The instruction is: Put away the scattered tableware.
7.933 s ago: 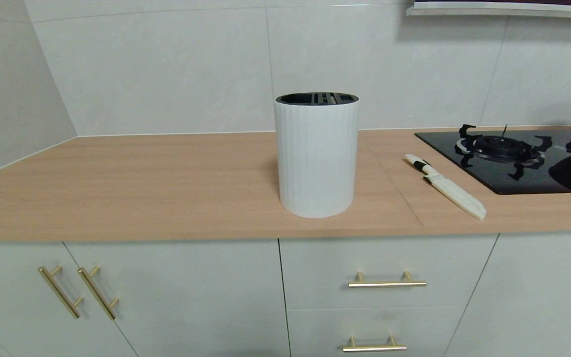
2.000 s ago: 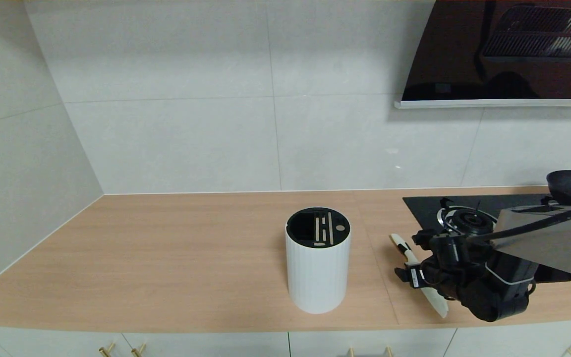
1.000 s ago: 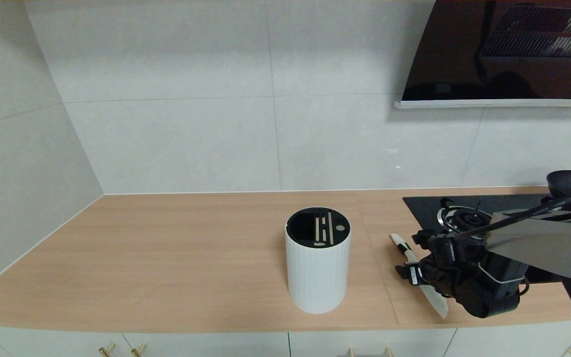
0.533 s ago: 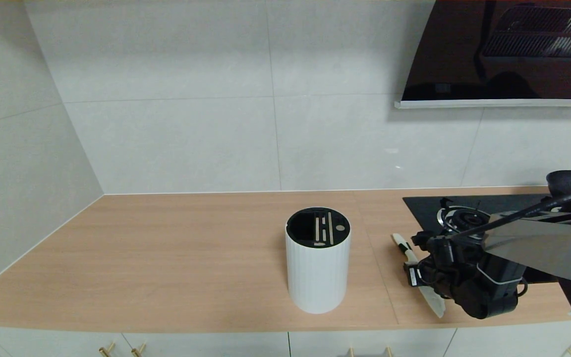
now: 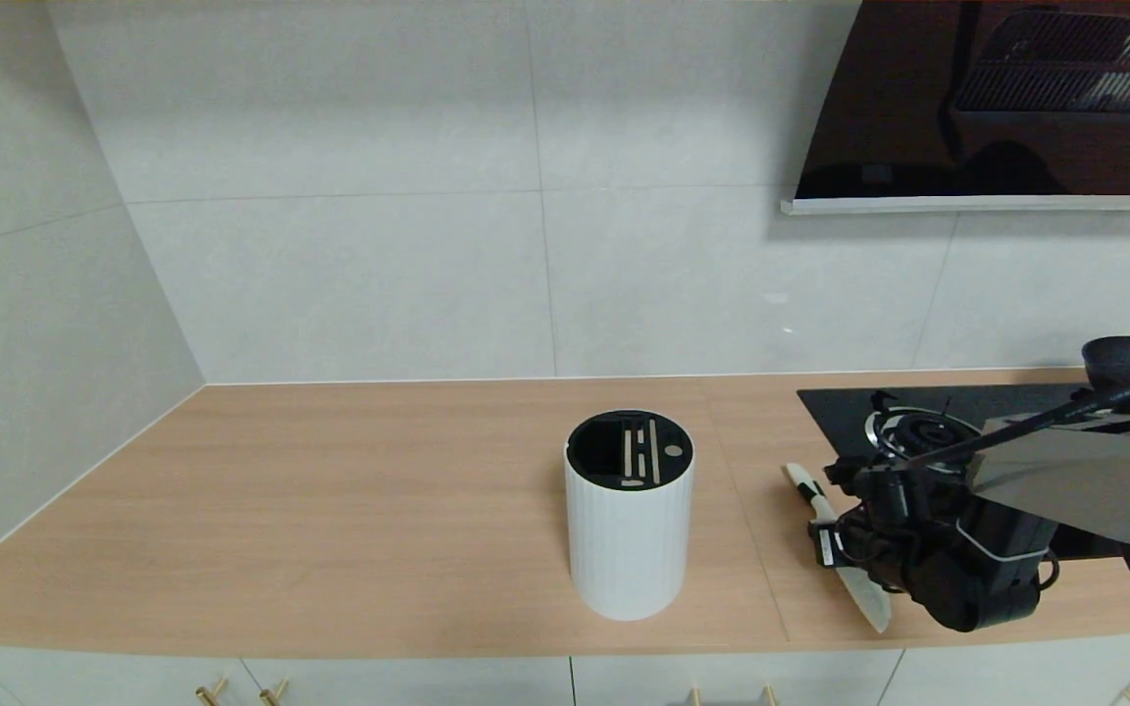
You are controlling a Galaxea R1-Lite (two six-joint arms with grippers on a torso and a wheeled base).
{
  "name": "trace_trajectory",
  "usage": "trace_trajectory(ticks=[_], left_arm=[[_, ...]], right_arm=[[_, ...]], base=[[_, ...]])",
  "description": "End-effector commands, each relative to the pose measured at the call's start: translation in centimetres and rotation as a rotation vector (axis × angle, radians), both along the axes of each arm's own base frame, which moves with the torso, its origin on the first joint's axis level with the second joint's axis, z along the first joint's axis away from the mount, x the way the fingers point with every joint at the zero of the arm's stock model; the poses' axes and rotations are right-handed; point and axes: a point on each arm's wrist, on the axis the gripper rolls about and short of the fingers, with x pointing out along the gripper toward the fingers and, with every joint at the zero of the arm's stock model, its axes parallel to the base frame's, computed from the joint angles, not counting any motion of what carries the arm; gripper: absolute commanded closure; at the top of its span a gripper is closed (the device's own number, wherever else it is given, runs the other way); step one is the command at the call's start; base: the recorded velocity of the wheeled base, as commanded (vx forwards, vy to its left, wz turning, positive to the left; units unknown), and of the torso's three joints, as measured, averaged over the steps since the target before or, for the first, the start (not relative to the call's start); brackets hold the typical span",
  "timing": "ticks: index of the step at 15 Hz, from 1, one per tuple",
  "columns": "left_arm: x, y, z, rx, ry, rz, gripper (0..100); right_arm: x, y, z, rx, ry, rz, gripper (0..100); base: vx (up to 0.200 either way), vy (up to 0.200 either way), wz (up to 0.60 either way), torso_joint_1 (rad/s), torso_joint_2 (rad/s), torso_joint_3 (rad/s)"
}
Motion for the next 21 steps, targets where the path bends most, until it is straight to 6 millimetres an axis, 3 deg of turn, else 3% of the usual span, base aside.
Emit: trace_trajectory(ticks=[1, 6, 8, 10, 11, 12, 13, 16, 18, 20, 21], left_arm=[[0.0, 0.0, 0.0, 0.0, 0.0, 0.001, 0], [-0.1, 0.0, 0.6, -0.003, -0.033, 0.001, 0], [-1.1, -0.1, 3.7, -0.039, -0.138, -0.044, 0], [0.0, -0.2, 8.5, -0.054, -0.026, -0.134, 0], [0.7, -0.2, 9.6, -0.048, 0.003, -0.147, 0], [2.6, -0.4, 11.9, -0.029, 0.057, -0.196, 0], [6.4, -0.6, 15.0, -0.031, 0.145, -0.259, 0], [15.0, -1.7, 18.7, -0.054, 0.225, -0.331, 0], [20.2, -4.4, 18.7, -0.166, 0.253, -0.435, 0], [24.0, -8.6, 17.3, -0.303, 0.275, -0.551, 0], [24.9, -9.7, 16.6, -0.343, 0.286, -0.574, 0]], right_arm=[[-1.2, 0.2, 3.9, 0.023, -0.063, 0.003, 100], [-5.4, 3.0, 13.2, 0.088, -0.221, 0.092, 100], [-7.4, 3.8, 16.2, 0.116, -0.259, 0.128, 100], [-9.3, 4.2, 19.9, 0.145, -0.323, 0.158, 100], [-9.4, 4.3, 20.6, 0.152, -0.339, 0.164, 100], [-9.3, 4.7, 21.6, 0.158, -0.354, 0.175, 100], [-9.3, 5.9, 23.0, 0.17, -0.375, 0.208, 100], [-9.2, 8.8, 25.8, 0.199, -0.41, 0.289, 100], [-10.1, 10.8, 26.9, 0.217, -0.415, 0.349, 100], [-11.5, 13.0, 26.9, 0.218, -0.419, 0.376, 100], [-12.1, 13.7, 26.8, 0.217, -0.418, 0.388, 100]], base=[[0.0, 0.0, 0.0, 0.0, 0.0, 0.0], [0.0, 0.0, 0.0, 0.0, 0.0, 0.0], [0.0, 0.0, 0.0, 0.0, 0.0, 0.0], [0.0, 0.0, 0.0, 0.0, 0.0, 0.0], [0.0, 0.0, 0.0, 0.0, 0.0, 0.0], [0.0, 0.0, 0.0, 0.0, 0.0, 0.0], [0.0, 0.0, 0.0, 0.0, 0.0, 0.0], [0.0, 0.0, 0.0, 0.0, 0.0, 0.0], [0.0, 0.0, 0.0, 0.0, 0.0, 0.0], [0.0, 0.0, 0.0, 0.0, 0.0, 0.0], [0.0, 0.0, 0.0, 0.0, 0.0, 0.0]])
